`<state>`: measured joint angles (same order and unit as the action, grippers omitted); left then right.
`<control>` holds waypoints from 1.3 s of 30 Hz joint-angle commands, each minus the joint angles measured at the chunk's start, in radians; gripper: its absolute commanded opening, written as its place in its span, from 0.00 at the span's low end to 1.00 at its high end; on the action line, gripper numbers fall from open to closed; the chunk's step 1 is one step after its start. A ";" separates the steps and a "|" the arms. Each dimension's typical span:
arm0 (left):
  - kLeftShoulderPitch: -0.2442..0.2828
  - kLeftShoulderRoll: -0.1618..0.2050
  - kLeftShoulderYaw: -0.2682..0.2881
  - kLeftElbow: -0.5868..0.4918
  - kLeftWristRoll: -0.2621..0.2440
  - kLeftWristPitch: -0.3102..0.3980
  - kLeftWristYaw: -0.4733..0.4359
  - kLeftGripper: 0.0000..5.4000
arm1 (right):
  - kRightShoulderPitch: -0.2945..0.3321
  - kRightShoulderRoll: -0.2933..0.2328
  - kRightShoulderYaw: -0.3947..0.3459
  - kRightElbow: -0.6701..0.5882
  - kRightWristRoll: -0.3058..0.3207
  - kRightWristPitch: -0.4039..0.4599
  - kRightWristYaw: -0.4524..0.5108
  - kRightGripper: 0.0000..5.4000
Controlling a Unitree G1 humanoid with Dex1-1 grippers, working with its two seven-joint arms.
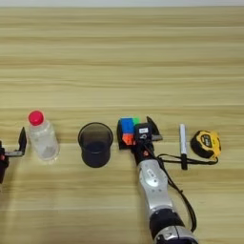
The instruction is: Move the objects on the table
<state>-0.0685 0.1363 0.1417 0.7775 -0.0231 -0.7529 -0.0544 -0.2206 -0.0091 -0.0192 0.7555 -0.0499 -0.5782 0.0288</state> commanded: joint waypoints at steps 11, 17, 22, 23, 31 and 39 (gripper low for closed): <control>0.010 -0.001 -0.001 -0.016 0.002 -0.003 0.004 1.00 | 0.209 -0.061 -0.041 -0.354 -0.015 0.099 -0.068 1.00; 0.009 -0.006 -0.003 -0.022 0.005 0.000 0.009 1.00 | 0.304 -0.079 -0.061 -0.417 0.000 0.136 -0.067 1.00; 0.005 -0.009 -0.004 -0.022 0.005 0.002 0.010 1.00 | 0.366 -0.081 -0.065 -0.432 -0.001 0.146 -0.066 1.00; 0.004 -0.009 -0.004 -0.021 0.005 0.002 0.009 1.00 | 0.373 -0.081 -0.066 -0.432 0.000 0.149 -0.065 1.00; 0.000 -0.008 -0.003 -0.018 0.003 0.002 0.008 1.00 | 0.412 -0.073 -0.086 -0.418 0.033 0.167 -0.055 1.00; -0.001 -0.008 -0.003 -0.017 0.004 0.002 0.009 1.00 | 0.406 -0.062 -0.093 -0.389 0.070 0.186 -0.037 1.00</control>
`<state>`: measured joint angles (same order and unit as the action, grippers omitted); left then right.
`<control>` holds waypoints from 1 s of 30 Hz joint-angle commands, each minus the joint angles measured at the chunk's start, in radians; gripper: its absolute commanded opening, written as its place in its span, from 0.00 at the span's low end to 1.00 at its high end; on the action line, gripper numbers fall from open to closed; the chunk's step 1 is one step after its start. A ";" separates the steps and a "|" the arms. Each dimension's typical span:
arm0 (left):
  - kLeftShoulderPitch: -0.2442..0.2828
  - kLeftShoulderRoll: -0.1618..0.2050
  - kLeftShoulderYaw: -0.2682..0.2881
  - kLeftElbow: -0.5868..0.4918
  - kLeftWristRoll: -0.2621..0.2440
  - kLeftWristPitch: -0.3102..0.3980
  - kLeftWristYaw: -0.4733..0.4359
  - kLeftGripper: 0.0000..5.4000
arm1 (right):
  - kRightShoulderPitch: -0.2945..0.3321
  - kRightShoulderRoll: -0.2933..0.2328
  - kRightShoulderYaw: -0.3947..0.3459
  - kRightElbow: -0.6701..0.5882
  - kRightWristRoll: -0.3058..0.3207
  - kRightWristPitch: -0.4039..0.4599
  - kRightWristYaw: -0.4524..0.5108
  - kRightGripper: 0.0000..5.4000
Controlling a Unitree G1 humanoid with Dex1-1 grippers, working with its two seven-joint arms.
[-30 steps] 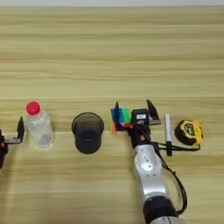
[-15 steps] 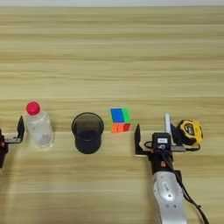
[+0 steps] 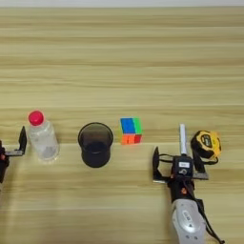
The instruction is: Move the objects on the table
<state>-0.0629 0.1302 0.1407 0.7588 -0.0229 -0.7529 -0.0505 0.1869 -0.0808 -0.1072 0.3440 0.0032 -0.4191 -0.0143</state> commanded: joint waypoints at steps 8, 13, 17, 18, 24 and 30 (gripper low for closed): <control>-0.003 -0.001 -0.001 0.001 0.002 0.003 0.004 1.00 | -0.022 0.019 -0.017 0.089 0.056 0.038 0.031 1.00; -0.003 0.000 0.000 0.002 0.002 0.001 0.004 1.00 | -0.036 0.014 -0.025 0.117 0.051 0.027 0.028 1.00; -0.004 0.001 0.001 0.004 0.001 0.001 0.003 1.00 | -0.045 0.005 -0.026 0.130 0.025 0.009 0.008 1.00; -0.004 0.001 0.001 0.004 0.001 0.001 0.003 1.00 | -0.047 0.004 -0.027 0.135 0.023 0.006 0.007 1.00; -0.005 0.002 0.002 0.005 0.000 0.001 0.001 1.00 | -0.064 -0.003 -0.031 0.174 0.020 -0.006 0.000 1.00; -0.005 0.003 0.003 0.006 -0.001 0.000 0.000 1.00 | -0.091 -0.014 -0.036 0.231 0.020 -0.023 -0.005 1.00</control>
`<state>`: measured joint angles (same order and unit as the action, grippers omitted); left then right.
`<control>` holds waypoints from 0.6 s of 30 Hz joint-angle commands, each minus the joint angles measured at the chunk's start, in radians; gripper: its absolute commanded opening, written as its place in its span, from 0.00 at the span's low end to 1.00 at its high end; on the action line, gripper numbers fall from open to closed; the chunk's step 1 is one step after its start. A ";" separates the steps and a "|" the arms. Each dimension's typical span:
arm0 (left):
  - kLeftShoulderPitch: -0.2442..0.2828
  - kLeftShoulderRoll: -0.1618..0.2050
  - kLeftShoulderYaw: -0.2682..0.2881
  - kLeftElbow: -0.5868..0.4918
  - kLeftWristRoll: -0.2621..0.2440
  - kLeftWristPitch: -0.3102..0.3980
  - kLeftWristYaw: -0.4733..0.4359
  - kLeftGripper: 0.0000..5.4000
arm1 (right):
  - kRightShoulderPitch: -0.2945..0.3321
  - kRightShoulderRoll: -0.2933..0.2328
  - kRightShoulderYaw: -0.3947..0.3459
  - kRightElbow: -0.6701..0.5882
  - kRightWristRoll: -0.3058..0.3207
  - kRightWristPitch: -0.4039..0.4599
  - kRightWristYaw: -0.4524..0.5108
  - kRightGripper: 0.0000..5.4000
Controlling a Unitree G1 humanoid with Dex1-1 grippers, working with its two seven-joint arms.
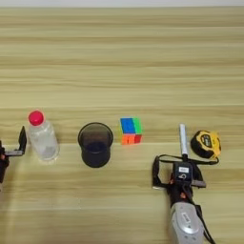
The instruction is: Move the objects on the table
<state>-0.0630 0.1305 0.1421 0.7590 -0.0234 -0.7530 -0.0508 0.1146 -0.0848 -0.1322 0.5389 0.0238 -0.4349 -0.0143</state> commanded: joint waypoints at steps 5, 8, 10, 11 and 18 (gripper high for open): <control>-0.006 0.004 0.003 0.008 -0.002 0.000 -0.001 1.00 | -0.046 -0.012 -0.012 0.089 0.002 -0.008 0.003 1.00; -0.006 0.005 0.003 0.008 -0.002 -0.001 -0.001 1.00 | -0.059 -0.003 -0.024 0.119 0.036 0.008 0.025 1.00; -0.006 0.006 0.004 0.008 -0.003 -0.001 -0.002 1.00 | -0.063 -0.002 -0.026 0.128 0.043 0.007 0.031 1.00; -0.006 0.006 0.004 0.007 -0.003 0.000 -0.002 1.00 | -0.064 -0.003 -0.026 0.130 0.045 0.007 0.032 1.00; -0.008 0.005 0.004 0.008 -0.003 0.000 -0.001 1.00 | -0.073 0.003 -0.033 0.150 0.084 0.029 0.072 0.90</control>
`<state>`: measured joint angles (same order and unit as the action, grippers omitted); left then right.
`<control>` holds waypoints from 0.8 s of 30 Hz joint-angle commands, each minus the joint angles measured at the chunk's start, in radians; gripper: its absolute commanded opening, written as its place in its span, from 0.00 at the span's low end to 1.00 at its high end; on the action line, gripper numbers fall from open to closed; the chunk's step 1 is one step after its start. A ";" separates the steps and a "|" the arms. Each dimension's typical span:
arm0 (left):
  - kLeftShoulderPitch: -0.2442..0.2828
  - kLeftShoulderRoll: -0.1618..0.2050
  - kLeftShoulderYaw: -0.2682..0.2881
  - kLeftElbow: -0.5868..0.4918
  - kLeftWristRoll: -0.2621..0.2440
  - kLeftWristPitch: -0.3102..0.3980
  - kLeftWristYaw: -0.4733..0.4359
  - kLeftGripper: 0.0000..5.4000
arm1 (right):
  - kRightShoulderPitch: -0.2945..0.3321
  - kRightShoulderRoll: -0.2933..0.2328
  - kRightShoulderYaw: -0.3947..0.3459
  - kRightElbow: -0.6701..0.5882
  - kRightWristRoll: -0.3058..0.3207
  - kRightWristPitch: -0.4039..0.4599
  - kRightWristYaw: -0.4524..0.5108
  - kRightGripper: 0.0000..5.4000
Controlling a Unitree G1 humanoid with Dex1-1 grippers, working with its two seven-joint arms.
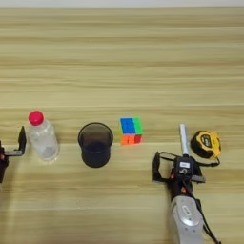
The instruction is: Move the objects on the table
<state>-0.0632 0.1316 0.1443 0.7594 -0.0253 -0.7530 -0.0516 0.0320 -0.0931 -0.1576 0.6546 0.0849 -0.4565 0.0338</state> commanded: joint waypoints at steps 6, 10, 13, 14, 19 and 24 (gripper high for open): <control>-0.008 0.003 0.001 0.007 0.000 -0.001 0.000 1.00 | 0.007 0.016 -0.006 0.032 0.034 0.063 0.048 0.76; -0.009 0.003 0.001 0.008 0.001 0.000 0.001 1.00 | 0.006 0.018 -0.004 0.030 0.033 0.064 0.056 0.68; -0.009 0.003 0.000 0.007 0.001 0.000 0.001 1.00 | 0.005 0.019 -0.003 0.030 0.033 0.063 0.059 0.62; -0.009 0.003 0.000 0.007 0.001 0.001 0.001 1.00 | 0.005 0.019 -0.003 0.030 0.033 0.062 0.059 0.60; -0.010 0.002 -0.001 0.008 0.002 0.001 0.001 1.00 | 0.002 0.017 -0.001 0.032 0.026 0.055 0.059 0.50; -0.011 0.001 -0.002 0.007 0.002 0.002 0.001 1.00 | 0.000 0.019 0.003 0.030 0.022 0.049 0.062 0.41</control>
<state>-0.0646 0.1315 0.1438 0.7594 -0.0251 -0.7530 -0.0514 0.0178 -0.0888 -0.1620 0.6608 0.1072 -0.4436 0.0918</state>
